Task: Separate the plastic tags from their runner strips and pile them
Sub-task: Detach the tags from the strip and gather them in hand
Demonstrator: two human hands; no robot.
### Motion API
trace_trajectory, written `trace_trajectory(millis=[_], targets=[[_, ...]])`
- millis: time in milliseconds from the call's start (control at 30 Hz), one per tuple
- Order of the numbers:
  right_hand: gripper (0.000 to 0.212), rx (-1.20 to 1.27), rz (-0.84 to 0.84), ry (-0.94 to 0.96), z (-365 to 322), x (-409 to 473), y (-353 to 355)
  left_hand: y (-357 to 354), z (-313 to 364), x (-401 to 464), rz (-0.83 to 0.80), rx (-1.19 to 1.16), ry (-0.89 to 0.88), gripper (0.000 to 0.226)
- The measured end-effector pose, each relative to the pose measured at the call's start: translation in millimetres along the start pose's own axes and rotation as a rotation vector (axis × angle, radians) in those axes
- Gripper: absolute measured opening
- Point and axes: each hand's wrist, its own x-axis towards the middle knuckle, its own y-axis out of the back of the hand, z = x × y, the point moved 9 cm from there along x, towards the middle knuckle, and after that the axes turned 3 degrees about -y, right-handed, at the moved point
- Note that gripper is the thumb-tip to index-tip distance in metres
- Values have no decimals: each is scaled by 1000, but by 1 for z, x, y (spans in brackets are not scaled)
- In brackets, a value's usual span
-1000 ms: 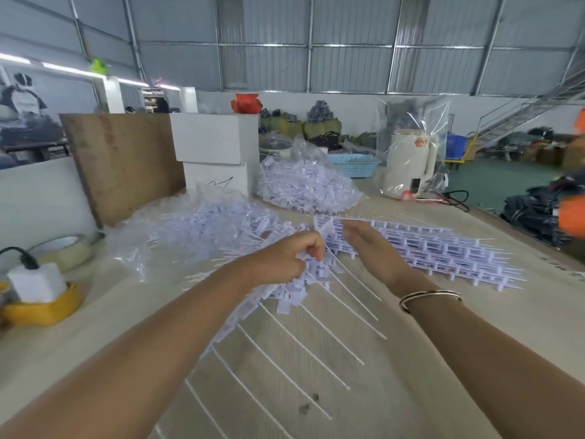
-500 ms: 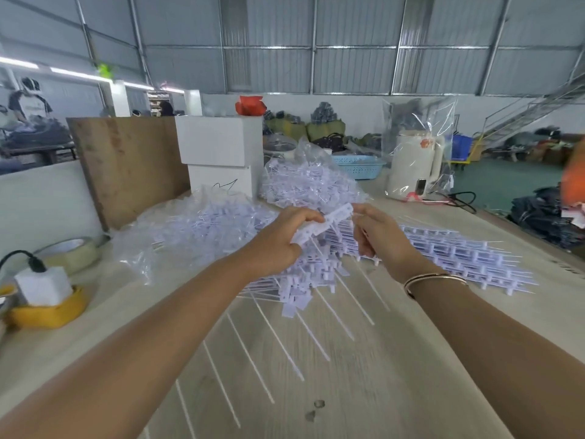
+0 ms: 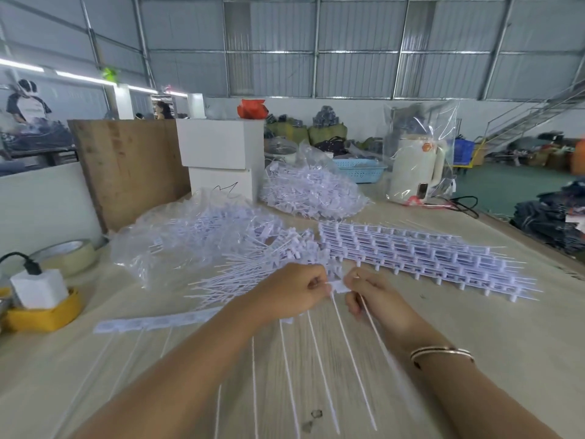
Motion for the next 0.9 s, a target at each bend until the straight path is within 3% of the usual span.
trace_trajectory(millis=[100,267,467,633,733,900], targets=[[8,-173,-112,65,-3,-6,-6,-9,-12,-7,-18,-88,17,24],[14,-812,-147,222,-19,-11,-23,-19,-23,-14,-49,-130,9,29],[15,-1084,-79,340,-31,-11,-27,-20,-25,-22,-76,-144,-63,25],[8,-841,-190,190,-13,-9,-27,-20,-22,-24,-82,-133,-123,20],[26,-474,-248,57,-2,-9,-25,-16,-19,-25,-57,-145,-143,23],[8,-154,-146,14,2,-2,-9,-9,-19,-29,-44,-213,-112,18]])
